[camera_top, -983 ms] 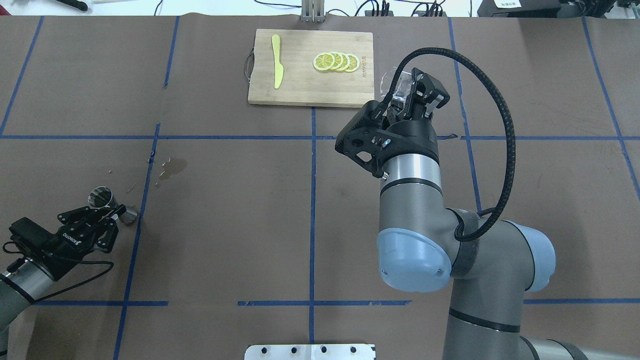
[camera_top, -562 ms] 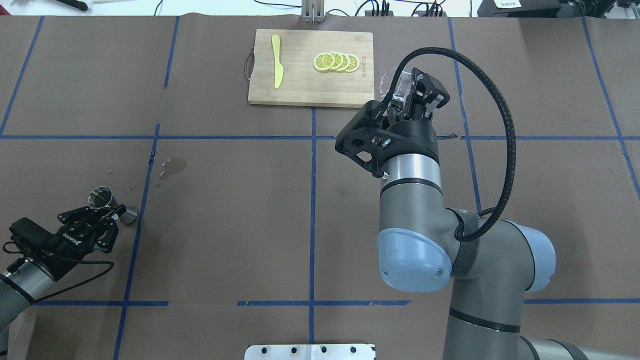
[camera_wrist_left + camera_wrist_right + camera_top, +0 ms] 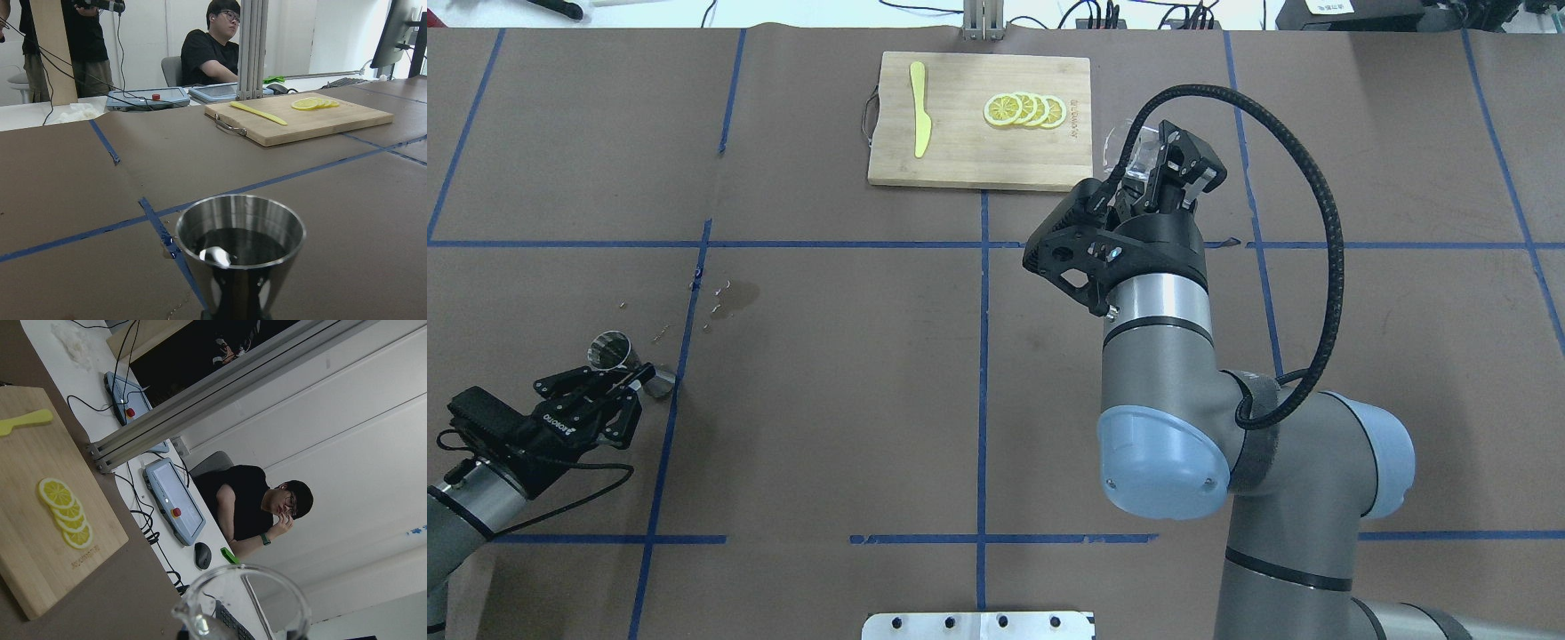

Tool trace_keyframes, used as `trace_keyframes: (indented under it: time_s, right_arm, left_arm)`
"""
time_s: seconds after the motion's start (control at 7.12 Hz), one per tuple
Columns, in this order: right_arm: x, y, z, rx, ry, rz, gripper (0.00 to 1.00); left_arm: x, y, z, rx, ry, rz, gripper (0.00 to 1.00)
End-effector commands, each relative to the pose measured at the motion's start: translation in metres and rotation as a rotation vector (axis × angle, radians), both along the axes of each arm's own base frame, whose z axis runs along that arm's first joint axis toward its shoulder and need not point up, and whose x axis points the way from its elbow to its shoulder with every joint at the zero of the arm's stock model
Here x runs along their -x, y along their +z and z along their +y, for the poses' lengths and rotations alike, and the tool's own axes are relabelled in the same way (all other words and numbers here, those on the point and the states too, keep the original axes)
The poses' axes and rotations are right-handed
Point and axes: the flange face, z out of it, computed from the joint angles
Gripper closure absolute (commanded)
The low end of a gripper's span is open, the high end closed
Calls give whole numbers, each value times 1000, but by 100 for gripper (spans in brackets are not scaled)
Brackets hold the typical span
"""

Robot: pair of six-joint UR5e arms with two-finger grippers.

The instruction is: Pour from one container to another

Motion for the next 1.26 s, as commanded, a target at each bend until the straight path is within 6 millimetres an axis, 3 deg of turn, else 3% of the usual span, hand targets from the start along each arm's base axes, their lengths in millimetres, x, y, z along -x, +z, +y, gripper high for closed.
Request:
trace_keyframes:
  time_s: [0.0, 0.56, 1.12]
  right_arm:
    - [0, 0, 0, 0, 0, 0, 100]
    - [0, 0, 0, 0, 0, 1, 100]
    - [1, 0, 1, 0, -2, 1, 100]
  left_arm:
    - [-1, 0, 0, 0, -1, 1, 83]
    - [0, 2, 0, 1, 0, -4, 82]
    - [0, 6, 0, 1, 3, -14, 72]
